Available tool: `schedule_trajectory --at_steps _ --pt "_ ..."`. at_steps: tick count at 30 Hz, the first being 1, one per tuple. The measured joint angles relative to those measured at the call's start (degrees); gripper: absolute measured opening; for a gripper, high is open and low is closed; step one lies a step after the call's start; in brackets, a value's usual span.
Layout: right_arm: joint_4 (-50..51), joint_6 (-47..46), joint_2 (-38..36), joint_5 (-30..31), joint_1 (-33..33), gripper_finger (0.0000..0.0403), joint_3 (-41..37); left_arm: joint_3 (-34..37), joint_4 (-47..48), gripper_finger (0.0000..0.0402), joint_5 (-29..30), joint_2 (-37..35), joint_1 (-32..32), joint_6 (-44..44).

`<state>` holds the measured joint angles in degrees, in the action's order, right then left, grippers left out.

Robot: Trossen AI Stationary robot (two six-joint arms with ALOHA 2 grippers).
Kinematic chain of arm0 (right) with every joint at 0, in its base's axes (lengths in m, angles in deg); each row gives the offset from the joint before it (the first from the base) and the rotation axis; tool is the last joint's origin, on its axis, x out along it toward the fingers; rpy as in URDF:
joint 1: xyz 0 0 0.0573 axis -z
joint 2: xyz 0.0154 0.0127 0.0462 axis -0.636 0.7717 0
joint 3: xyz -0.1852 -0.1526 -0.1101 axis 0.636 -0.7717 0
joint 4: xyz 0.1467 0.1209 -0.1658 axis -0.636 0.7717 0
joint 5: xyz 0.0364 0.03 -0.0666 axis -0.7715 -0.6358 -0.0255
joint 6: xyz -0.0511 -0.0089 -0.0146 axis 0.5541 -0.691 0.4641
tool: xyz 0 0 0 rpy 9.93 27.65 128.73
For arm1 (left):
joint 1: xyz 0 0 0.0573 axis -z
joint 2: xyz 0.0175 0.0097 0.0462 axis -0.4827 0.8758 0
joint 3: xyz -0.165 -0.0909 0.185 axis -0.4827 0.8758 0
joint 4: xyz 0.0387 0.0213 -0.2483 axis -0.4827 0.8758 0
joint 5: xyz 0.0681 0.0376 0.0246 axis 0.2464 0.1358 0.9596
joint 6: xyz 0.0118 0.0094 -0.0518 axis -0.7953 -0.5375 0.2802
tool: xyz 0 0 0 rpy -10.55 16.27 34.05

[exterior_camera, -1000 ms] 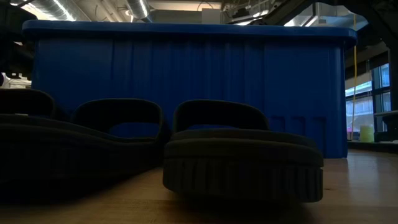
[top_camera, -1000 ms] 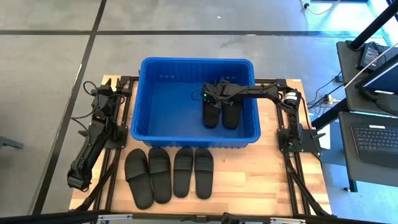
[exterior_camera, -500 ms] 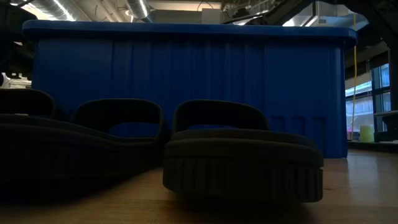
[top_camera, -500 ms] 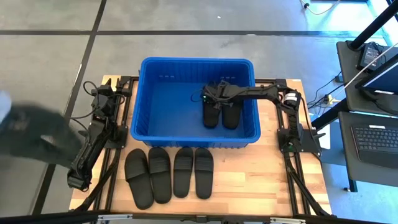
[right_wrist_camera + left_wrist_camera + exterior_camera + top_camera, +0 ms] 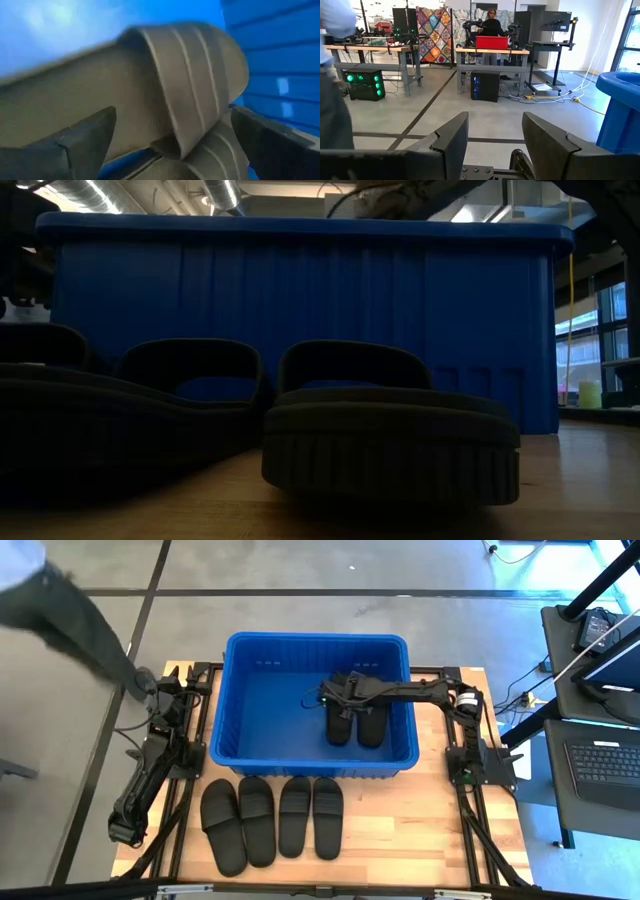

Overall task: Pick and place slides into bin
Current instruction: Put the black slides into the blue organizer bin

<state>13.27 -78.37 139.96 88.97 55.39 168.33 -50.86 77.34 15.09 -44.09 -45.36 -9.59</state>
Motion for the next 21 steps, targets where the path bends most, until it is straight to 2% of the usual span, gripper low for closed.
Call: schedule_trajectory --at_steps 7,17,21 --pt "11.3 -1.5 0.0 0.1 -1.4 0.0393 9.7 0.0 0.0 0.0182 0.0 0.0 0.0 0.0" --pt "29.8 -4.3 -0.2 0.3 -6.9 0.0393 31.2 0.0 0.0 0.0182 0.0 0.0 0.0 0.2" --pt "36.0 -5.7 -3.7 2.1 -9.5 0.0393 33.7 0.0 0.0 0.0182 0.0 0.0 0.0 0.2"
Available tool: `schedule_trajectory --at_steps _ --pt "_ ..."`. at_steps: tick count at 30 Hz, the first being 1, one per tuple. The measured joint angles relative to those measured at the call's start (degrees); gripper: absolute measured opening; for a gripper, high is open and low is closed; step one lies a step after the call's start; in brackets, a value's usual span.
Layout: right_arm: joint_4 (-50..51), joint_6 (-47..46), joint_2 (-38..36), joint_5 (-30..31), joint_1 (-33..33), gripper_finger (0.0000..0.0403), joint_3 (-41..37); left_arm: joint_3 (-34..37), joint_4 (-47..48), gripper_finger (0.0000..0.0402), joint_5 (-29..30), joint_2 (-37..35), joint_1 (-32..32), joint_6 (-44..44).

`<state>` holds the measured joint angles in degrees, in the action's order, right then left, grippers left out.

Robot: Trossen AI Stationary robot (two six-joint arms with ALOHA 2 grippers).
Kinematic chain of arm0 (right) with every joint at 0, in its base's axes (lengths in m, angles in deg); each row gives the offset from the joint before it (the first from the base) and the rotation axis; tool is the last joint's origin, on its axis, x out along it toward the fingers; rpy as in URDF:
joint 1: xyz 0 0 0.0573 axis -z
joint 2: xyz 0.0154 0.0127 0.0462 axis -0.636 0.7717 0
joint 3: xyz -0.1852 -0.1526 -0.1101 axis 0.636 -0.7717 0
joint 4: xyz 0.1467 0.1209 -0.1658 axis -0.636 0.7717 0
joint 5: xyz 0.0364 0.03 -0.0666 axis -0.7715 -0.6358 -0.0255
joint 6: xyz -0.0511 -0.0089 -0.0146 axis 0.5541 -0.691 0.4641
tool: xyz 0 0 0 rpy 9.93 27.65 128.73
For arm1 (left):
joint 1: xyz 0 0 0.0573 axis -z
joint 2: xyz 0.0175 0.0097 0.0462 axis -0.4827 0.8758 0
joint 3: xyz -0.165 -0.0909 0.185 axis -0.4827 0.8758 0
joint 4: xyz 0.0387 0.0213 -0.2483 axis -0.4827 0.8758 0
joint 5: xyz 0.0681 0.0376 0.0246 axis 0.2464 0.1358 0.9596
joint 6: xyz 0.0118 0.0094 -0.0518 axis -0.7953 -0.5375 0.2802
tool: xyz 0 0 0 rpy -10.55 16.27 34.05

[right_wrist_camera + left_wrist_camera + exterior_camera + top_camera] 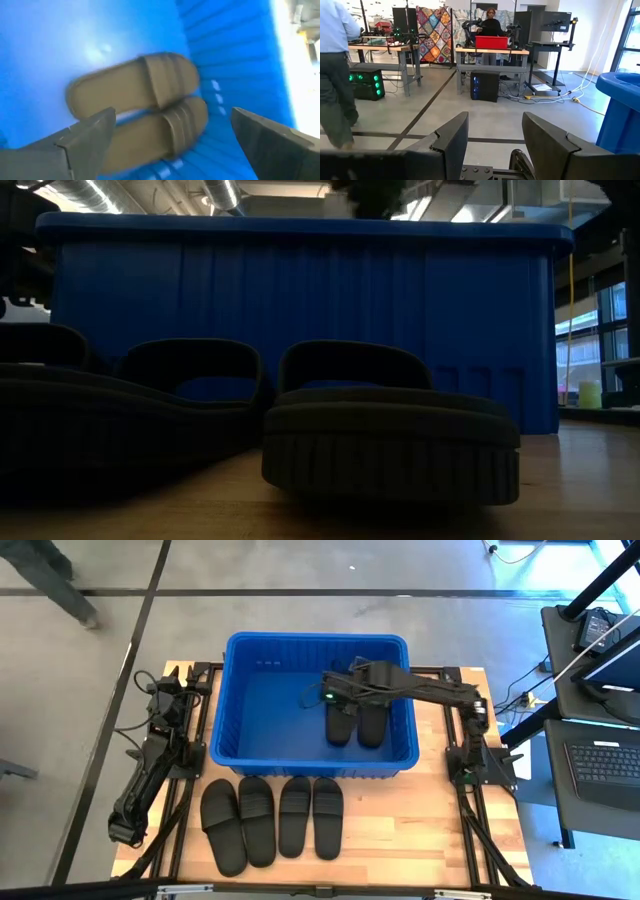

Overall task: Pick and place slides into bin
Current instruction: Put the black slides into the blue organizer bin

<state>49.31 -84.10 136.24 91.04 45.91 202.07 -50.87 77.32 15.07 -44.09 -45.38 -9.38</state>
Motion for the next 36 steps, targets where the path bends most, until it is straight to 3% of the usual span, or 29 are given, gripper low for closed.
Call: schedule_trajectory --at_steps 5,10,15,23,30,36 --pt "2.2 -3.5 -9.5 6.4 -2.3 0.0393 -4.3 0.0 -0.1 0.0182 -0.2 0.0 0.0 0.3" --pt "-1.0 -6.4 -23.1 14.4 -3.8 0.0393 -14.2 0.0 -0.9 0.0182 -1.3 0.0 0.0 0.3" --pt "-13.1 -7.5 -38.5 22.6 -3.1 0.0393 -30.4 0.0 -6.7 0.0182 -7.7 0.0 0.0 0.3" --pt "-36.5 -4.3 -59.6 22.6 3.8 0.0393 -58.1 -0.5 -14.0 0.0182 -22.5 0.0 0.0 0.3" --pt "-51.3 -1.4 -73.1 22.2 8.8 0.0393 -72.5 -11.8 -10.8 0.0182 -33.1 1.4 0.0 2.3" --pt "-58.4 2.3 -81.2 22.1 11.5 0.0393 -80.3 -25.7 -5.9 0.0179 -43.9 8.7 0.7 7.2"
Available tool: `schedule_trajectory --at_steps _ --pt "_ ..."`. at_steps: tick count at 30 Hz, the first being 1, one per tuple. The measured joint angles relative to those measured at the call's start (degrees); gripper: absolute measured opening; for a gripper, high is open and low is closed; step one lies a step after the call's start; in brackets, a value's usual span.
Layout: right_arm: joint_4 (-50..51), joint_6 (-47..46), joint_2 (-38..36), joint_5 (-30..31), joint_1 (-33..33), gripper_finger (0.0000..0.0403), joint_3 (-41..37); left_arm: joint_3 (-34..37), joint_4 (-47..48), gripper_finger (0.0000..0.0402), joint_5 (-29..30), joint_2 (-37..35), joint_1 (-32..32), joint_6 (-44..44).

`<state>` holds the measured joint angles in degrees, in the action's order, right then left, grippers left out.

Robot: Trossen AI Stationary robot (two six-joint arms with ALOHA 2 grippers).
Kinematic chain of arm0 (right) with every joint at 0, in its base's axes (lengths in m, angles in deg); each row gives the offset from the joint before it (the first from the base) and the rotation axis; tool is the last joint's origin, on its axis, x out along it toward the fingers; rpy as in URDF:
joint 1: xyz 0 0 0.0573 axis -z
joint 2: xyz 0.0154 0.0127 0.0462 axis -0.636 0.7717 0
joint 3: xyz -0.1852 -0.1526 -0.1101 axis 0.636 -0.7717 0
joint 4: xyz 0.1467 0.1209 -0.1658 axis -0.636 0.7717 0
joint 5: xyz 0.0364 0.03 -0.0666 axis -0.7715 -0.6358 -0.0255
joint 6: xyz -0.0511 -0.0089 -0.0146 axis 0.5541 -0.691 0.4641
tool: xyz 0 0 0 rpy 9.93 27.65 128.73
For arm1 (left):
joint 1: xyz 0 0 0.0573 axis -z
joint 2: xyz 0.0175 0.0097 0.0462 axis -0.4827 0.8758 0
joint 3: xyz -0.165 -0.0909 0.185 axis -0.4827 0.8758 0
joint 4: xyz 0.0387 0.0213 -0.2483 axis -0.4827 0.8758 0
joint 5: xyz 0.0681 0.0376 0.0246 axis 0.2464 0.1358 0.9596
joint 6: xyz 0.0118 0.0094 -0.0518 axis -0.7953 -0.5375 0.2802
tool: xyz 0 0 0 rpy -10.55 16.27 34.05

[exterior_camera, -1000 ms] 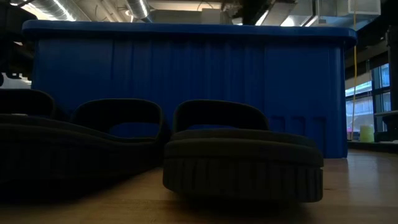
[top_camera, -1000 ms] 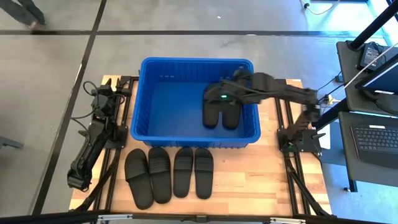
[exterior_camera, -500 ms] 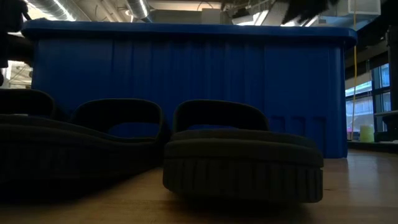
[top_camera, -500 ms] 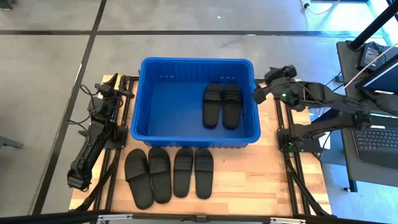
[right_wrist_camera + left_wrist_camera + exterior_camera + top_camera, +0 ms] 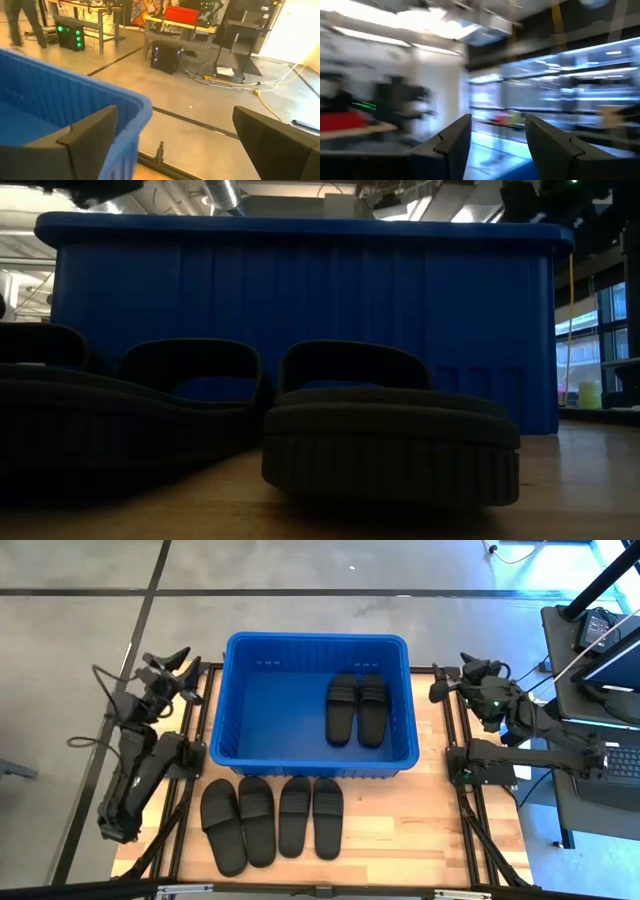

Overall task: Pick and place slides into bin
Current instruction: Put the black slides into the blue organizer bin

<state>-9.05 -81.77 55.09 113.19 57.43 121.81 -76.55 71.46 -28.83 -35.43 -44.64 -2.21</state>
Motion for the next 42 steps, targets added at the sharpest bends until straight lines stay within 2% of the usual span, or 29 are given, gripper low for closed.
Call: schedule_trajectory --at_steps 4,6,9,12,16,20,26,31,35,37,40,42 --pt "-0.5 0.6 -4.2 -5.0 1.4 0.0393 -4.2 -6.4 1.1 0.0175 -9.7 6.9 2.5 8.8" --pt "-0.7 0.8 -6.0 -6.9 1.7 0.0393 -5.6 -8.9 1.4 0.0171 -12.8 10.2 4.6 11.4" --pt "-0.8 1.9 -8.2 -6.9 2.3 0.0393 -6.9 -13.6 1.4 0.0163 -14.4 13.9 8.9 11.9" --pt "-0.9 4.7 -9.5 -6.8 2.6 0.0393 -6.6 -19.6 1.0 0.0153 -13.7 17.3 14.1 8.6" --pt "-1.0 8.0 -10.1 -6.8 2.6 0.0393 -5.7 -25.9 1.0 0.0137 -10.3 22.3 21.6 5.6" --pt "-0.8 7.5 -9.6 -6.9 2.6 0.0393 -5.6 -28.7 1.0 0.0124 -7.3 29.1 29.9 2.3" --pt "0.0 5.0 -8.2 -7.1 2.6 0.0393 -5.6 -31.6 1.1 0.0107 2.1 43.9 44.2 -6.9" --pt "0.1 2.2 -7.3 -7.0 2.6 0.0383 -5.6 -38.6 0.1 0.0096 5.1 54.0 53.9 -10.4" --pt "0.1 2.1 -7.3 -6.9 2.6 0.0345 -5.6 -44.7 3.4 0.0088 5.5 60.6 61.6 -10.4" --pt "-0.1 2.1 -7.3 -6.9 2.6 0.0314 -5.6 -47.9 6.4 0.0083 7.8 62.9 65.7 -10.5" --pt "-0.1 2.2 -7.3 -6.9 2.6 0.0259 -5.6 -52.2 14.0 0.0076 15.7 65.9 72.2 -11.7" --pt "-0.1 2.3 -7.3 -6.9 2.6 0.0215 -5.6 -54.5 19.1 0.007 23.3 67.8 76.6 -12.5"
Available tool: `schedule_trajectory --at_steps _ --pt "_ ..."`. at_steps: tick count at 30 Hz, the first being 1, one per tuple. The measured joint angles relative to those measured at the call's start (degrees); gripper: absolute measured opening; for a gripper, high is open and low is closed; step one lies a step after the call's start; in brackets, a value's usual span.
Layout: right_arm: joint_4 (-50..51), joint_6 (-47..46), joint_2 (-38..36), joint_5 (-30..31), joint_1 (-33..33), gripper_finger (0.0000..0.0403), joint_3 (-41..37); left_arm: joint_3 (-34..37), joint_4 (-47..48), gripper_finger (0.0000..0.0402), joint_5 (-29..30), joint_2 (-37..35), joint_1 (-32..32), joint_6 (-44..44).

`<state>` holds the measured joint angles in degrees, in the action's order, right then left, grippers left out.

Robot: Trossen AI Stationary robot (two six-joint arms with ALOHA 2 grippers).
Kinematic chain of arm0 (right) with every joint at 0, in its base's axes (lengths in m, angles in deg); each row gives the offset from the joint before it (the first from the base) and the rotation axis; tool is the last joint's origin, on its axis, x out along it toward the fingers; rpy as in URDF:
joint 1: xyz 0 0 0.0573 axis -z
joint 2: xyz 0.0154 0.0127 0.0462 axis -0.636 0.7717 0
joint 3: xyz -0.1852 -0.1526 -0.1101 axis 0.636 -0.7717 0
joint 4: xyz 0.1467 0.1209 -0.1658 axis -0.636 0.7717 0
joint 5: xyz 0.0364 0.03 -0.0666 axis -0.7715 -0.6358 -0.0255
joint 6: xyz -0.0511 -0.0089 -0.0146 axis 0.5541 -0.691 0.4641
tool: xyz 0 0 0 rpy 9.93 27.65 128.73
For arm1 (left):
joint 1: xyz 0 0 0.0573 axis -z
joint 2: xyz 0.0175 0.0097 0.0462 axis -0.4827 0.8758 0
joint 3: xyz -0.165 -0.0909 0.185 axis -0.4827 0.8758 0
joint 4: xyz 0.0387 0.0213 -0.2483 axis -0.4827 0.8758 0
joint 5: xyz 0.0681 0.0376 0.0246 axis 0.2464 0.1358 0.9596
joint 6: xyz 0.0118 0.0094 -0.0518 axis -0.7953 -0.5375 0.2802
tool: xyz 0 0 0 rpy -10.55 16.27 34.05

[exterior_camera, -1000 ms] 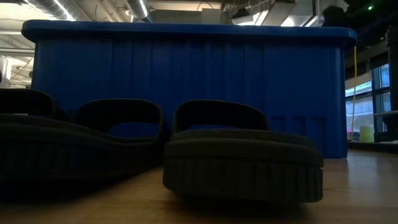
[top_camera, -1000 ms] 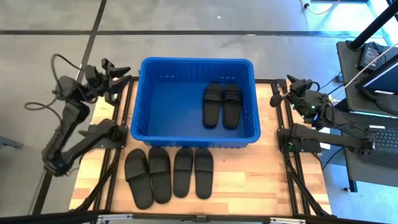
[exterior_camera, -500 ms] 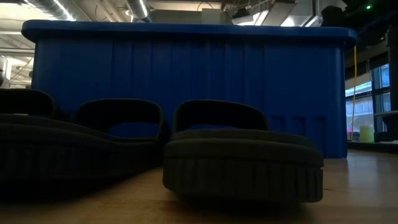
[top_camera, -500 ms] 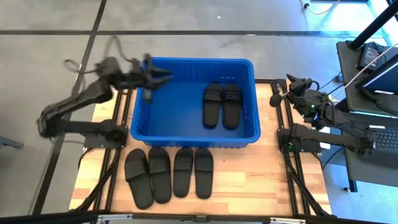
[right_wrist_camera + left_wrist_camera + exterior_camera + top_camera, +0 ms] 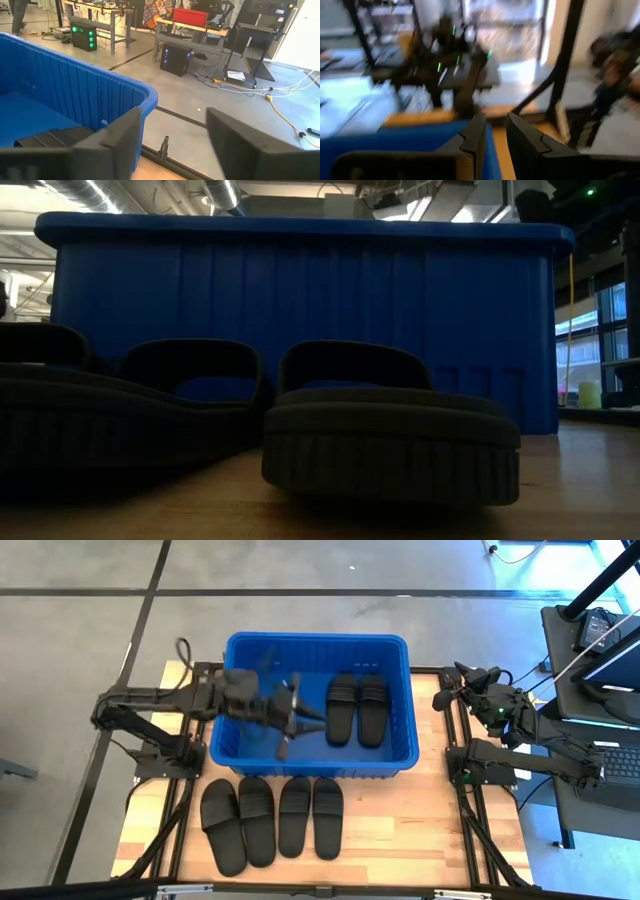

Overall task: Pick and place slides into bin
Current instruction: Put the black slides into the blue organizer bin

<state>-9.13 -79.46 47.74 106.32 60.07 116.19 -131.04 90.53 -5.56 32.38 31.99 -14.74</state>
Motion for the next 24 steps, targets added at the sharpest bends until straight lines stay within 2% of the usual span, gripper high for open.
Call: schedule_trajectory --at_steps 2,5,10,14,18,22,24 --pt "0.0 0.2 0.0 0.0 0.0 0.017 0.0 -1.9 4.9 0.0063 7.3 1.2 4.4 0.4" --pt "0.0 2.5 0.0 0.0 0.0 0.0103 0.0 -3.2 10.8 0.0053 15.0 2.3 10.3 5.2" --pt "0.1 4.8 0.0 0.0 0.0 0.0011 0.0 -3.2 20.5 0.0037 23.0 2.8 18.5 23.2" --pt "0.1 5.6 0.0 0.0 0.0 0.0021 0.0 -3.2 31.1 0.002 28.6 4.1 25.1 36.8" --pt "0.1 4.4 0.0 0.0 0.0 0.0034 0.0 -3.2 38.1 0.0003 29.4 6.1 30.2 47.6" --pt "0.2 4.3 0.0 0.0 0.0 0.003 0.0 -3.2 42.4 0.0004 28.3 8.7 33.5 58.9" --pt "0.2 4.2 0.0 -0.1 0.0 0.0024 0.0 -3.2 45.1 0.0003 24.2 9.8 34.6 65.1"
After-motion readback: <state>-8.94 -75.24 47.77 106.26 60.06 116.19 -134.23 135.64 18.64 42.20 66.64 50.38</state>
